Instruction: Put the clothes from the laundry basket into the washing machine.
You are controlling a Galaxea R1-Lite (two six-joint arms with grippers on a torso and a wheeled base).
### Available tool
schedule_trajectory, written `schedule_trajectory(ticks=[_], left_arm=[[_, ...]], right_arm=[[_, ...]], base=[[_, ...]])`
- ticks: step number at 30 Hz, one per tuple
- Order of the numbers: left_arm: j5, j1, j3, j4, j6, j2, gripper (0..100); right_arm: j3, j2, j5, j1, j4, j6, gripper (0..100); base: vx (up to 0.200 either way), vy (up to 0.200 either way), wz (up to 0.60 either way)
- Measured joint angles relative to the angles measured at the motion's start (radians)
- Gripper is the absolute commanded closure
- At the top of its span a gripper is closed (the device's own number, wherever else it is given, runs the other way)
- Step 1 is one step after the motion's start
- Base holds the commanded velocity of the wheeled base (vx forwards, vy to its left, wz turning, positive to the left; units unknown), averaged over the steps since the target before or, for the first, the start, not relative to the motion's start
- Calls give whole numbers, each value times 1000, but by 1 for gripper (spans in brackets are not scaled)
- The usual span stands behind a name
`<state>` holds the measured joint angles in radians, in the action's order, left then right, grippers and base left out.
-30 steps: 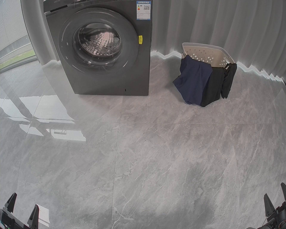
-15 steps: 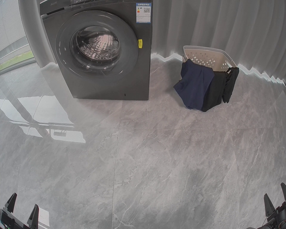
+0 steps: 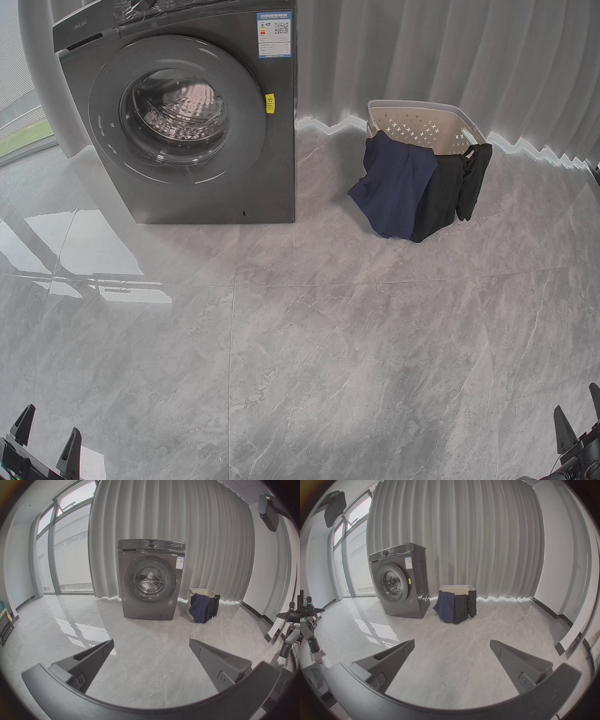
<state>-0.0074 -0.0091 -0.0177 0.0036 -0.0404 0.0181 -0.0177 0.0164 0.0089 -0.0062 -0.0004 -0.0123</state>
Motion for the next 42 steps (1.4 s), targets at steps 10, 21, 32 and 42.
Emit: schedule_trajectory(ticks=[10,21,32,42], left_arm=[[-2,0,0,0,2,0,0],[0,0,0,-1,-1,0,0],[0,1,0,0,-1,0,0],[0,1,0,0,-4,0,0]], right_arm=[[0,0,0,0,0,0,0],[0,0,0,0,1,0,0],[0,0,0,0,0,0,0],[0,0,0,0,0,1,0]], base=[[200,0,0],[109,0,0],[0,-182,0],[0,-100,0]])
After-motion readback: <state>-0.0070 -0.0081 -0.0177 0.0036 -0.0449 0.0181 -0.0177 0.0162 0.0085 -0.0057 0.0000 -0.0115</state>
